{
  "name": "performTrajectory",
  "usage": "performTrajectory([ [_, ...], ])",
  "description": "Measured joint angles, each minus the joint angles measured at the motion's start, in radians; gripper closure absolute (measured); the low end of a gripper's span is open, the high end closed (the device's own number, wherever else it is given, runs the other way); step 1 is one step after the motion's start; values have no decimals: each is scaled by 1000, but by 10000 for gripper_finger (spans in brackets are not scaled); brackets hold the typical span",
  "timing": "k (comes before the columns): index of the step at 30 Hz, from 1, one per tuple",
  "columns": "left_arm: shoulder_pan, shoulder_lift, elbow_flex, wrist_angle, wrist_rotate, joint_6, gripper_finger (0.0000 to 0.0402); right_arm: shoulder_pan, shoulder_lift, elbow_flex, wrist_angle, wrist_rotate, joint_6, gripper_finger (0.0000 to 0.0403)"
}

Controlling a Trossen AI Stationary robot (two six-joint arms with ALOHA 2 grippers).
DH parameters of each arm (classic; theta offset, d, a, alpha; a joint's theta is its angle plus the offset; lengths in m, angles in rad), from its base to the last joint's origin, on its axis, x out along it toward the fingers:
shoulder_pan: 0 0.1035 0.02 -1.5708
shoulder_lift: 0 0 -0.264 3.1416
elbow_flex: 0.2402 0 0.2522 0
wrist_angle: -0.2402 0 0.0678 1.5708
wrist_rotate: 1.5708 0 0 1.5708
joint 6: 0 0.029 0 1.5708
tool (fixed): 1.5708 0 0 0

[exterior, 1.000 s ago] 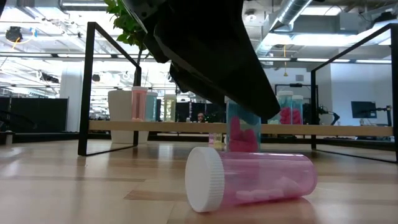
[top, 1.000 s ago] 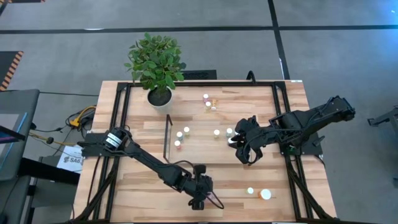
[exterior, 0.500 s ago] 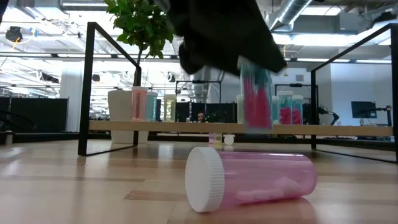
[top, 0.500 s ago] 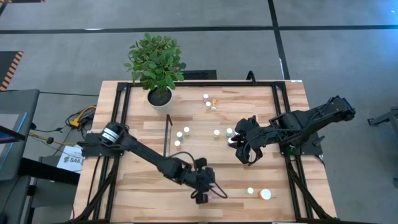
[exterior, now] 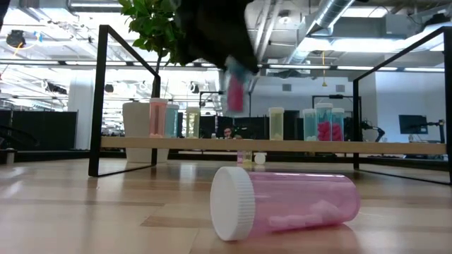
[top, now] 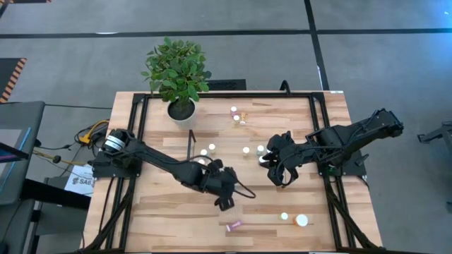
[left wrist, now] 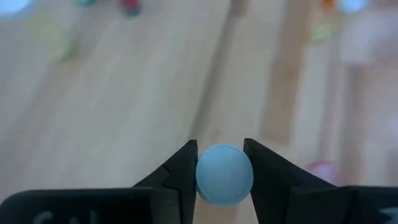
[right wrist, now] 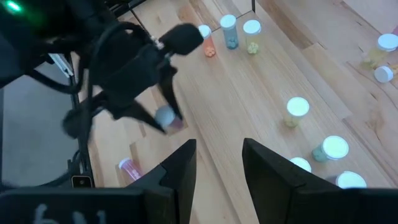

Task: Pick and place medicine bottles onto shelf by color
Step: Put the blue pill bottle on the shelf

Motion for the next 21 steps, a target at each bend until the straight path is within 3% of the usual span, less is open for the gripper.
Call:
performTrajectory([
  [9,7,0,0,-169,-69,42,301,0,0,0,0,0,0,249],
  [21,138,-18,0,-241,125,457,301,0,0,0,0,0,0,249],
])
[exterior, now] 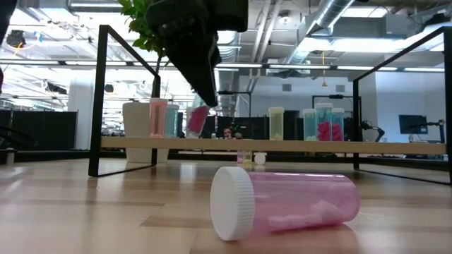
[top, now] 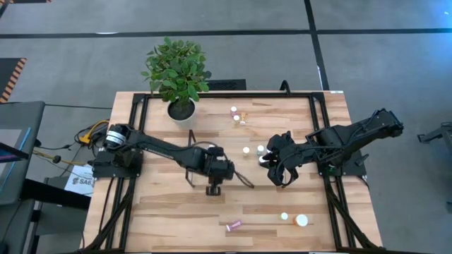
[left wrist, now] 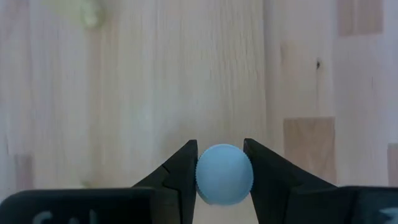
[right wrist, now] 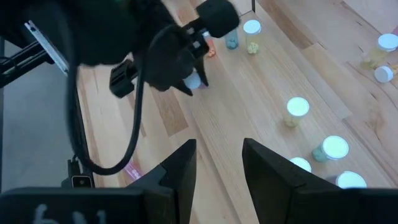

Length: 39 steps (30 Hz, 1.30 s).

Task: Pick and place medicine bottles onto shelf by color
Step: Put the blue pill bottle on the shelf

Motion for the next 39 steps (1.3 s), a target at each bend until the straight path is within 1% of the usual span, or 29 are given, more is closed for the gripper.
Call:
performTrajectory([
  [4,54,-29,0,4,82,133,301,0,0,0,0,0,0,249],
  [9,108,-76,-12,3,166,209,301,0,0,0,1,0,0,249],
  [11,122,-126,-70,62,200,220,301,0,0,0,0,0,0,249],
  [13,131,-188,-161,167,242,203,301,0,0,0,1,0,0,249],
  [15,134,-245,-249,255,263,180,301,0,0,0,0,0,0,249],
  [18,133,-294,-333,356,252,157,301,0,0,0,0,0,0,249],
  [20,133,-300,-358,360,238,152,301,0,0,0,-1,0,0,249],
  [25,139,-283,-363,349,201,173,301,0,0,0,0,0,0,249],
  [31,164,-283,-363,353,209,195,301,0,0,0,0,0,0,249],
  [35,176,-266,-363,370,249,192,301,0,0,0,0,0,0,249],
  [37,176,-261,-364,358,255,192,301,0,0,0,-1,0,0,249],
  [39,176,-250,-362,384,256,192,301,0,0,0,0,0,0,249],
])
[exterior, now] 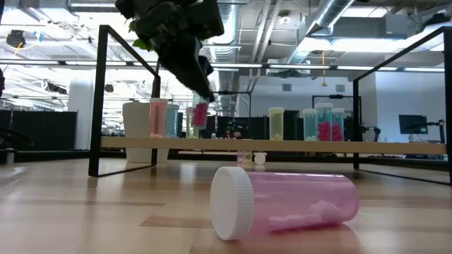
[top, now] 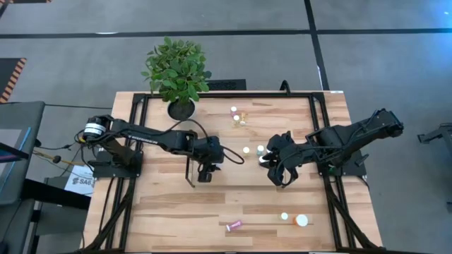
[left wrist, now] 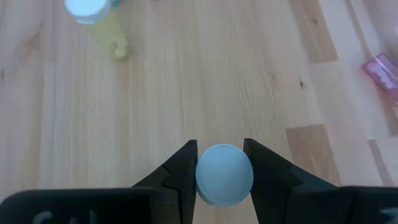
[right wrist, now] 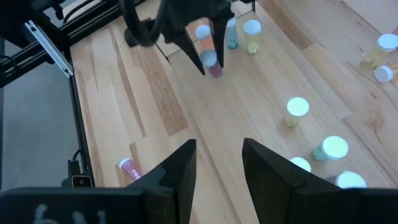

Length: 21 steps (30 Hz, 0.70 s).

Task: Pick and place medicine bottles onto shelf by color
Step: Put the blue pill bottle on the shelf

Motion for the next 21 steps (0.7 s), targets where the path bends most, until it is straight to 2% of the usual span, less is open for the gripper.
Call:
performTrajectory([
  [7,4,1,-4,-17,-26,5,301,0,0,0,0,0,0,249],
  [14,8,0,-78,92,-20,-30,301,0,0,0,0,0,0,249],
  [21,12,0,-81,91,-48,-27,301,0,0,0,0,0,0,249],
])
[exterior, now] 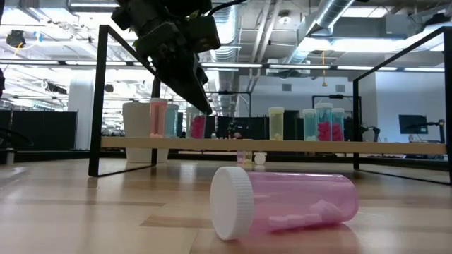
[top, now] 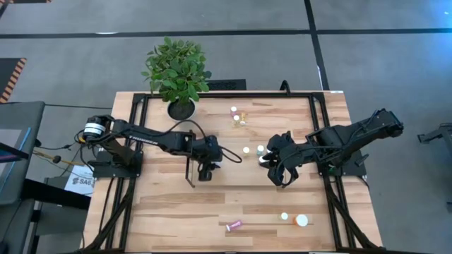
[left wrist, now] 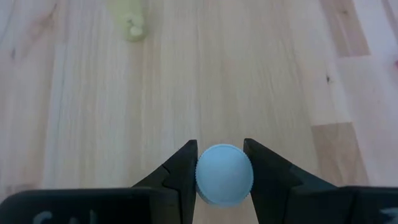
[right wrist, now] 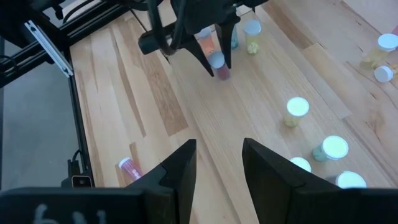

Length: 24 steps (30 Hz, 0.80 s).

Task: Pick and place medicine bottles onto shelf by color
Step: Put the blue pill bottle on the shelf

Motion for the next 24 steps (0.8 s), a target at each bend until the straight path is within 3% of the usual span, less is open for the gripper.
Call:
performTrajectory([
  [24,32,-2,1,-37,5,-88,301,0,0,0,0,0,0,249],
])
